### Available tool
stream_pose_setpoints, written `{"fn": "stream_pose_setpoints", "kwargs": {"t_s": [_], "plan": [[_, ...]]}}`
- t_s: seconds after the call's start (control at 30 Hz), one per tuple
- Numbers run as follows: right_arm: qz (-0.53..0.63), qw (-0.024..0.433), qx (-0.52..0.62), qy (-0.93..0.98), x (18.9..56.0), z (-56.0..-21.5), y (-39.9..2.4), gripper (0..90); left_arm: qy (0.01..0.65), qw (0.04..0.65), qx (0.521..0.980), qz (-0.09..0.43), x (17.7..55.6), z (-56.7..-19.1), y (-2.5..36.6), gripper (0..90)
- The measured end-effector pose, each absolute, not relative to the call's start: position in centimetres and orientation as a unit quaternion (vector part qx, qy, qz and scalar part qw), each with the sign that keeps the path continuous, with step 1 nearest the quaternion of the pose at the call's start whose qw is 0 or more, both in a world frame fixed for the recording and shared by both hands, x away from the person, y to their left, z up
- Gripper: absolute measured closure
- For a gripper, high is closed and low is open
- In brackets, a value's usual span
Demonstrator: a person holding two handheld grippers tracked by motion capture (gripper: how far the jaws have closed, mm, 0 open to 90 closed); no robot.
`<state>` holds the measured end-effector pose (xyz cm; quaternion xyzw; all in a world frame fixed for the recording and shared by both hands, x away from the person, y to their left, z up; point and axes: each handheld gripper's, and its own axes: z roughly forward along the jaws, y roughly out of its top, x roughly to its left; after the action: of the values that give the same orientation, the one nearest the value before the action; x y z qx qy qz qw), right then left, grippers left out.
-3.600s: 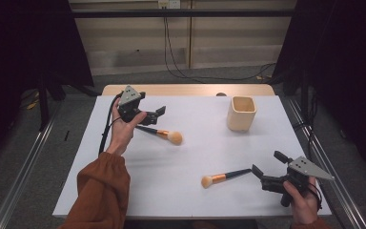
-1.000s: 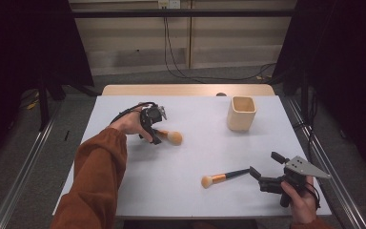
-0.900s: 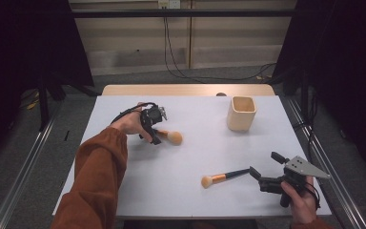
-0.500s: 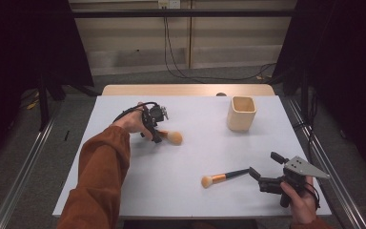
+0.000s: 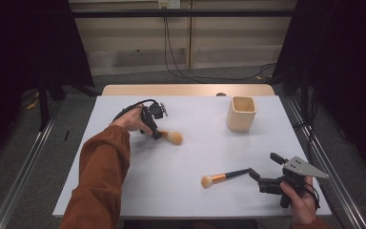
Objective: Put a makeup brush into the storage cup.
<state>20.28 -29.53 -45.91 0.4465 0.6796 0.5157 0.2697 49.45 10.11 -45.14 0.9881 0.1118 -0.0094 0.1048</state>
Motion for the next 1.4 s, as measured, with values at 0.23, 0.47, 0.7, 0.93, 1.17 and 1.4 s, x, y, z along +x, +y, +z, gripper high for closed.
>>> {"fn": "stream_pose_setpoints", "kwargs": {"t_s": [0.23, 0.47, 0.7, 0.93, 1.17, 1.4], "plan": [[0.513, 0.270, 0.447, 0.682, 20.3, -45.9, -29.5, 0.0, 0.101, 0.100, 0.990, -0.014, 49.1, -45.0, 9.9, 60.8], [0.510, 0.268, 0.446, 0.685, 20.3, -46.0, -29.5, 0.0, 0.108, 0.094, 0.989, -0.023, 48.9, -44.9, 9.6, 71.0], [0.510, 0.265, 0.447, 0.685, 20.4, -46.0, -29.4, 0.0, 0.158, 0.111, 0.981, -0.024, 48.7, -44.9, 10.0, 74.3], [0.509, 0.264, 0.443, 0.689, 20.4, -46.0, -29.4, 0.0, 0.180, 0.109, 0.977, -0.019, 48.5, -44.8, 10.0, 74.5], [0.508, 0.264, 0.444, 0.689, 20.4, -46.0, -29.4, 0.0, 0.205, 0.135, 0.969, -0.029, 48.5, -44.3, 10.8, 74.5], [0.507, 0.264, 0.442, 0.691, 20.4, -46.0, -29.3, 0.0, 0.232, 0.194, 0.953, -0.028, 47.9, -43.0, 12.4, 74.5]]}}
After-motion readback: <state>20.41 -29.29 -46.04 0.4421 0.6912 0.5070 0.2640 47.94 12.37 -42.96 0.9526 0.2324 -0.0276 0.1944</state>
